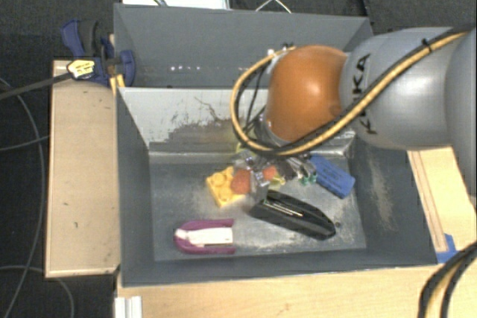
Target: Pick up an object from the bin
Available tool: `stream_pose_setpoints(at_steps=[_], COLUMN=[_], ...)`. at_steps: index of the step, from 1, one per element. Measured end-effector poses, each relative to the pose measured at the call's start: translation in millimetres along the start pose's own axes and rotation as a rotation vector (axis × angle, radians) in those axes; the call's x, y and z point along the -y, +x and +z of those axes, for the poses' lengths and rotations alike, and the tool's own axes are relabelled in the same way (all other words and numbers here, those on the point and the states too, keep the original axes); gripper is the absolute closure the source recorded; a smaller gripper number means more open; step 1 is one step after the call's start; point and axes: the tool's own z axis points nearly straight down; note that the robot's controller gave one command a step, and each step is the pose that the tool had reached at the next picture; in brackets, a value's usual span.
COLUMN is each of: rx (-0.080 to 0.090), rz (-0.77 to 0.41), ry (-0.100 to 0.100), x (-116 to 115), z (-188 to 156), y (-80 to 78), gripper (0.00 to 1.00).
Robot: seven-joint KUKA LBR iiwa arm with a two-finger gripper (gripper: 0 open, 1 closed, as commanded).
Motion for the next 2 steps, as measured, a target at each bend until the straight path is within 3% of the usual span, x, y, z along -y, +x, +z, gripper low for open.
stream_pose_setpoints(at_steps=[1, 2], rx=[-0.008, 0.001], rz=[0.001, 0.003], ry=[-0.002, 0.000], x=[0, 0], z=[-14, -29], y=[1.7, -0.3], gripper=[1.00, 1.00])
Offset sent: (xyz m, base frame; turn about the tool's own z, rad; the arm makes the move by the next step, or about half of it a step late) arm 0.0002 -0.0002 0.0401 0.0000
